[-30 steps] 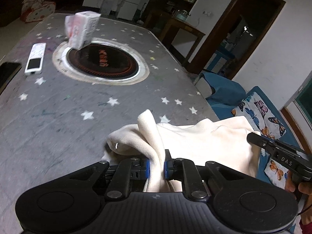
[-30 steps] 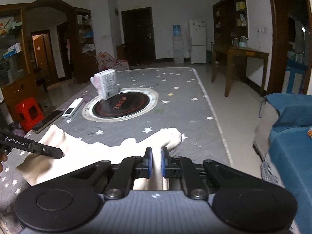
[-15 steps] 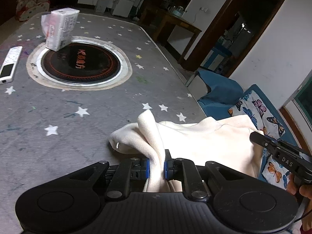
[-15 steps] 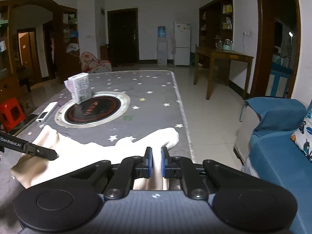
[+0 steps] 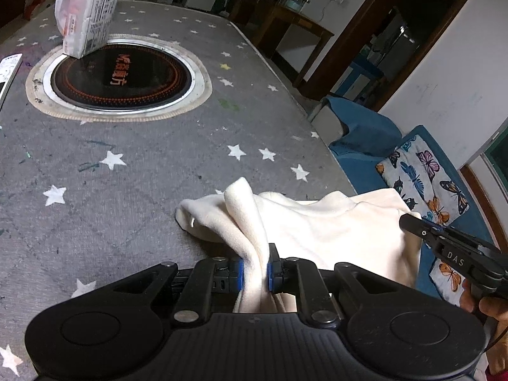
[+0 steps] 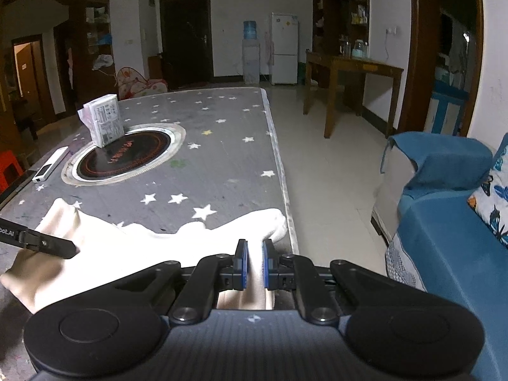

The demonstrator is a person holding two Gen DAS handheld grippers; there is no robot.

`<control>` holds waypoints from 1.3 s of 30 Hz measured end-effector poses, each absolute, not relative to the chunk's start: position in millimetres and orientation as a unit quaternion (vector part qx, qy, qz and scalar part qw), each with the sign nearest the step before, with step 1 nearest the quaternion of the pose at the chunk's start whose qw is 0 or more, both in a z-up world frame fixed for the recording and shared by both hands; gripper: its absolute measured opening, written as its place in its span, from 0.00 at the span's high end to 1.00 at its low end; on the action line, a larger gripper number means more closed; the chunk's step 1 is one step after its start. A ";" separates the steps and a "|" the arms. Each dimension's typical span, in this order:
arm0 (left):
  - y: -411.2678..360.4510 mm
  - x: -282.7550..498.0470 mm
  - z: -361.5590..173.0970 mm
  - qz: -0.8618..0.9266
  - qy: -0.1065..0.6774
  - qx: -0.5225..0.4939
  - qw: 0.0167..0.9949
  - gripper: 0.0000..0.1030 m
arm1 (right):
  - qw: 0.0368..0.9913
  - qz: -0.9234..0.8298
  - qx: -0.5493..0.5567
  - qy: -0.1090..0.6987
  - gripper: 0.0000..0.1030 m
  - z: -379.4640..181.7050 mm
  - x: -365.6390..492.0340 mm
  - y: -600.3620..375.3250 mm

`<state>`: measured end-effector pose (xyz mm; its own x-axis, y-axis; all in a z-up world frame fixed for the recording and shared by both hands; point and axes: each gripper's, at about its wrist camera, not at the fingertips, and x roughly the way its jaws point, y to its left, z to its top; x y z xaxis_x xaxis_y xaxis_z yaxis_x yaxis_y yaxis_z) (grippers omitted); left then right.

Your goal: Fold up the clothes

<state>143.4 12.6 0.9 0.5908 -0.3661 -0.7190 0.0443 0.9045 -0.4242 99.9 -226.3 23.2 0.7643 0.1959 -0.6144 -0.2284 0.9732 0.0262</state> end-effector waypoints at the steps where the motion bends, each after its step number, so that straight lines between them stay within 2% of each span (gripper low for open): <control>1: 13.0 144.1 -0.5 -0.117 0.439 -0.184 0.871 0.86 | 0.938 0.112 -0.025 0.326 0.92 21.7 100.8 -227.0; 14: 11.2 132.9 -3.0 -0.157 0.470 -0.203 0.844 0.86 | 0.939 0.103 -0.031 0.326 0.92 25.2 96.1 -236.1; 20: 7.2 132.1 -13.0 -0.145 0.484 -0.192 0.842 0.85 | 0.931 0.095 -0.026 0.353 0.92 7.8 103.3 -242.4; 26: 8.4 129.3 -9.5 -0.129 0.476 -0.167 0.853 0.76 | 0.930 0.088 -0.033 0.356 0.89 2.4 108.4 -242.2; 28: 9.0 129.1 -8.8 -0.123 0.475 -0.161 0.856 0.68 | 0.930 0.087 -0.040 0.355 0.87 4.0 108.8 -241.5; 32: 9.9 128.5 -6.3 -0.115 0.471 -0.154 0.861 0.67 | 0.932 0.098 -0.038 0.347 0.87 10.3 104.5 -239.4; 34: 10.3 128.3 -4.1 -0.113 0.469 -0.154 0.862 0.63 | 0.931 0.112 -0.035 0.345 0.87 12.8 102.3 -234.0; 39: 9.2 128.4 6.0 -0.110 0.457 -0.143 0.871 0.62 | 0.922 0.158 -0.032 0.353 0.87 9.0 105.8 -207.9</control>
<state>128.4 9.2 6.0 0.5589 -0.3215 -0.7644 0.0609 0.9352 -0.3488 105.8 -207.9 9.0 0.7005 0.2679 -0.6614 -0.3130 0.9483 0.0525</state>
